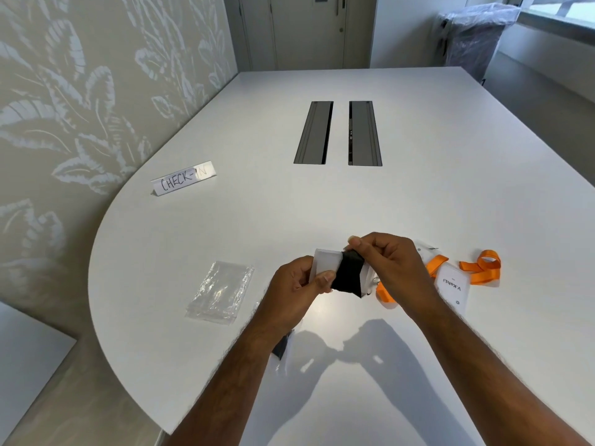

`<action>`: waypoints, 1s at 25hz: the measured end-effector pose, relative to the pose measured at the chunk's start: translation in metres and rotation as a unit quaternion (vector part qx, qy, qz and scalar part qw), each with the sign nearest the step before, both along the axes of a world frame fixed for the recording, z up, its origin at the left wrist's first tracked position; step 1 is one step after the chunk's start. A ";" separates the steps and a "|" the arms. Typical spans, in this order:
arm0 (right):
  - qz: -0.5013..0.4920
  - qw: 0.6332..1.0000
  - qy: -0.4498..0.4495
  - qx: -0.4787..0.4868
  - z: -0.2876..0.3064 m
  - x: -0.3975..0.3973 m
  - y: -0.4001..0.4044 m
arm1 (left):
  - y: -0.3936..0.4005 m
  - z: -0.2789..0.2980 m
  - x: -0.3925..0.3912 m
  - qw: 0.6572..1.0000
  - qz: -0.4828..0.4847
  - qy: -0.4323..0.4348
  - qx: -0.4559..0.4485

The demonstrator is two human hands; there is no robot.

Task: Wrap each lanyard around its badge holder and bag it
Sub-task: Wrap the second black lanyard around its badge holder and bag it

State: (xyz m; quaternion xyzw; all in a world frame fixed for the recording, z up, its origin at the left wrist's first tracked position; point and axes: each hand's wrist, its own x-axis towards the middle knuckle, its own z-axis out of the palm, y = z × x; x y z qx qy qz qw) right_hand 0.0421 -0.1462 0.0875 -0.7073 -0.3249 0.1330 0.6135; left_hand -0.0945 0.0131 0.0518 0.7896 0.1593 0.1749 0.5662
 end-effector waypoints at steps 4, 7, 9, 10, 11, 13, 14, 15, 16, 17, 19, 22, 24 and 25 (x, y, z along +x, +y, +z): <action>0.033 0.999 0.024 0.011 -0.005 -0.006 -0.002 | 0.001 0.008 0.001 0.998 0.012 -0.028 -0.055; 0.040 0.995 0.070 0.058 -0.011 -0.011 -0.002 | 0.004 0.011 0.002 0.997 0.008 -0.038 -0.066; 0.054 0.992 0.088 0.078 -0.015 -0.010 -0.002 | 0.005 0.009 0.001 0.997 0.009 -0.029 -0.071; 0.064 0.989 0.098 0.085 -0.018 -0.010 -0.002 | 0.006 0.008 0.000 0.997 0.008 -0.019 -0.074; 0.066 0.988 0.106 0.086 -0.021 -0.010 -0.002 | 0.006 0.006 -0.002 0.997 0.005 -0.007 -0.076; 0.054 0.990 0.112 0.072 -0.031 -0.011 0.000 | 0.010 0.000 -0.006 0.998 -0.013 0.026 -0.062; 0.047 0.990 0.117 0.065 -0.037 -0.013 0.002 | 0.015 -0.003 -0.009 0.998 -0.021 0.044 -0.039; 0.040 0.990 0.122 0.059 -0.043 -0.015 0.003 | 0.021 -0.005 -0.013 0.998 -0.025 0.061 -0.009; 0.033 0.990 0.126 0.053 -0.049 -0.017 0.004 | 0.030 -0.007 -0.019 0.997 -0.022 0.071 0.022; 0.029 0.990 0.130 0.046 -0.053 -0.018 0.004 | 0.041 -0.008 -0.026 0.996 -0.015 0.073 0.051; 0.028 0.990 0.135 0.037 -0.061 -0.019 0.002 | 0.067 -0.011 -0.043 0.988 -0.002 0.082 0.128; 0.028 0.990 0.137 0.021 -0.069 -0.020 -0.001 | 0.111 -0.017 -0.073 0.952 0.006 0.121 0.281; 0.028 0.989 0.143 0.016 -0.072 -0.021 0.000 | 0.137 -0.020 -0.094 0.934 0.019 0.172 0.312; 0.030 0.989 0.146 0.015 -0.073 -0.022 0.001 | 0.148 -0.021 -0.104 0.929 0.020 0.203 0.309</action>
